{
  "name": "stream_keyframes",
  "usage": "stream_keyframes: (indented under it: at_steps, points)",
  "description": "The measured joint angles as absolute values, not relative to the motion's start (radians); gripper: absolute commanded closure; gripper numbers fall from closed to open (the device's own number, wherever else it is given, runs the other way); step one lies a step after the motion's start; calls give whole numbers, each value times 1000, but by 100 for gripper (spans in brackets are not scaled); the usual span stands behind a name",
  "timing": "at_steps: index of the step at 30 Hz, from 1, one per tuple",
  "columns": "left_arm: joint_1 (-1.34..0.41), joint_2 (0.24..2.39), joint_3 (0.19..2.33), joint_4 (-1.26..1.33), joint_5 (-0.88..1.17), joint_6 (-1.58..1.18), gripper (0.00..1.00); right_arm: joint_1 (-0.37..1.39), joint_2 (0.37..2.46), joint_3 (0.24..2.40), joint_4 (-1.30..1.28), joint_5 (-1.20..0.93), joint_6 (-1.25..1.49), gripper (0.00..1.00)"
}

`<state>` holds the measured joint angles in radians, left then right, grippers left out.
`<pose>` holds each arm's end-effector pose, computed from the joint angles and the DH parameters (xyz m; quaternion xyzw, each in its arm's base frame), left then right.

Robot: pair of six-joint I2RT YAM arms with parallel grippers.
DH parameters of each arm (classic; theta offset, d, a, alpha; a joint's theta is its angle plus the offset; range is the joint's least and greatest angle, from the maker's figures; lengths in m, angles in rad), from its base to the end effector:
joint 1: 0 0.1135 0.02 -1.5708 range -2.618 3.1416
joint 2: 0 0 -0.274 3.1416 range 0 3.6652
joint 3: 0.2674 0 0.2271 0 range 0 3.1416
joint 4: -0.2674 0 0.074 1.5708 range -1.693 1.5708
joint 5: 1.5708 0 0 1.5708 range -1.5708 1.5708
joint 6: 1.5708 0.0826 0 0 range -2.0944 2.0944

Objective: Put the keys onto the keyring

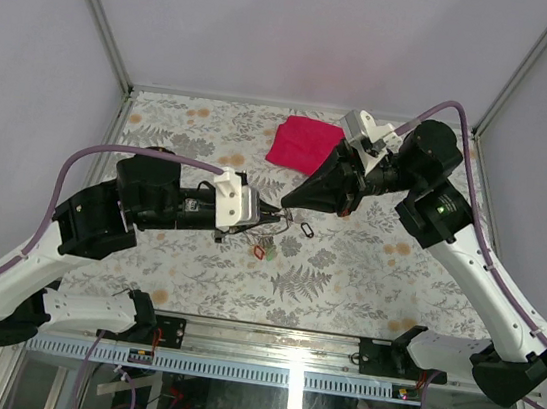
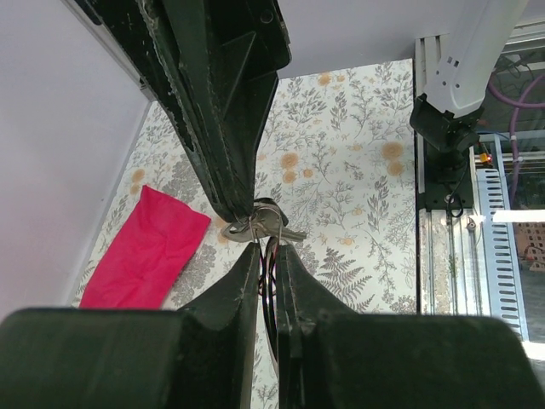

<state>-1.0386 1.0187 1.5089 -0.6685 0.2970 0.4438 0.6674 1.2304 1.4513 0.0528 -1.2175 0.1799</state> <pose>0.0765 -0.1776 0.4757 0.5823 0.4957 -0.2944 0.5732 0.1310 0.2019 0.5060 -0.5619 0.3709 0.5836 0.4540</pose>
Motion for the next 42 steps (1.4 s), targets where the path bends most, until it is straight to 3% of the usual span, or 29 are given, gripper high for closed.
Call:
stream_keyframes:
  at_steps: [21,42]
  points:
    - [-1039,1033,1526,-681,313,446,100,681,1266,1428,129,-1269,251,100]
    - [-1041,1026,1526,-690,317,447,100,685,1266,1382,368,-1307,448,100]
